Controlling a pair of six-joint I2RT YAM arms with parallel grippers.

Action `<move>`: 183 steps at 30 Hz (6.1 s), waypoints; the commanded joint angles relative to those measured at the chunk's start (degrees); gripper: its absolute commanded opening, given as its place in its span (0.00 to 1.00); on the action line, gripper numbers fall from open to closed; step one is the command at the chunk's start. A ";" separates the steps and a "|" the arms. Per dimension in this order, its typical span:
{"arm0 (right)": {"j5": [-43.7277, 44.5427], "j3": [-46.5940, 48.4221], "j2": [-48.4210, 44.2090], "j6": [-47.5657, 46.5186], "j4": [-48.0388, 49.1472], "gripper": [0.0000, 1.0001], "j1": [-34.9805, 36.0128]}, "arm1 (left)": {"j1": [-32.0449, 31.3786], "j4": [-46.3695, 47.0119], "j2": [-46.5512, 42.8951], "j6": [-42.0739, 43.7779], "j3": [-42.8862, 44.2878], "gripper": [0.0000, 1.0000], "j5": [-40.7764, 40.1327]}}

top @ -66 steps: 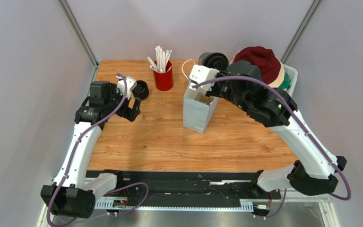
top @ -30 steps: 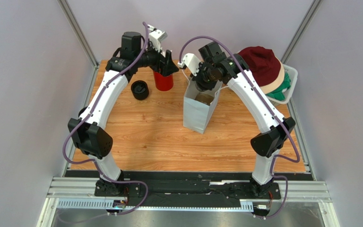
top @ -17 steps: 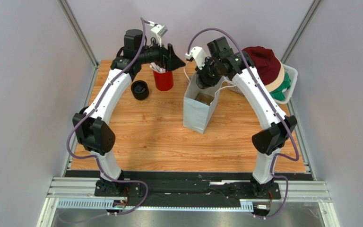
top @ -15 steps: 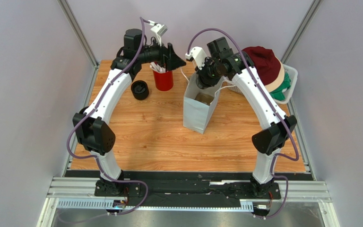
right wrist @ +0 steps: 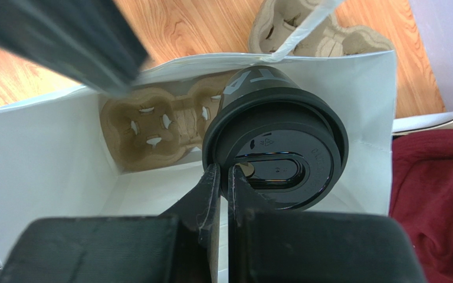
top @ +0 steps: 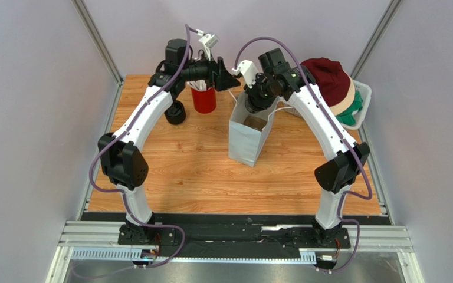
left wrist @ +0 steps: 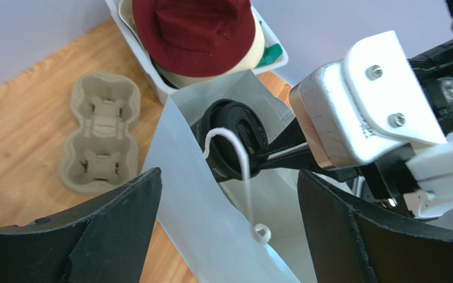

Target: Pack the takeout coffee

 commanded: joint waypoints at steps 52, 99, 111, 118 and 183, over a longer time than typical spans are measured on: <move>4.69 -4.81 7.41 -1.71 -4.28 0.00 -1.97 | -1.26 -2.53 -1.27 0.46 -1.07 0.00 -14.74; 3.20 -18.35 2.93 0.40 7.15 0.00 -5.84 | -1.26 -7.97 -4.27 1.07 -3.01 0.00 -33.72; 0.83 -20.90 -0.23 1.19 9.17 0.00 -7.77 | -1.26 -10.17 -4.35 0.72 -2.04 0.00 -40.41; 1.70 -21.42 1.34 -0.04 7.59 0.00 -8.03 | -1.26 -10.09 -4.70 0.81 -1.69 0.00 -39.80; -9.37 -12.91 -13.59 1.54 8.29 0.99 -6.45 | -1.88 -5.51 -4.27 0.10 1.30 0.08 -14.21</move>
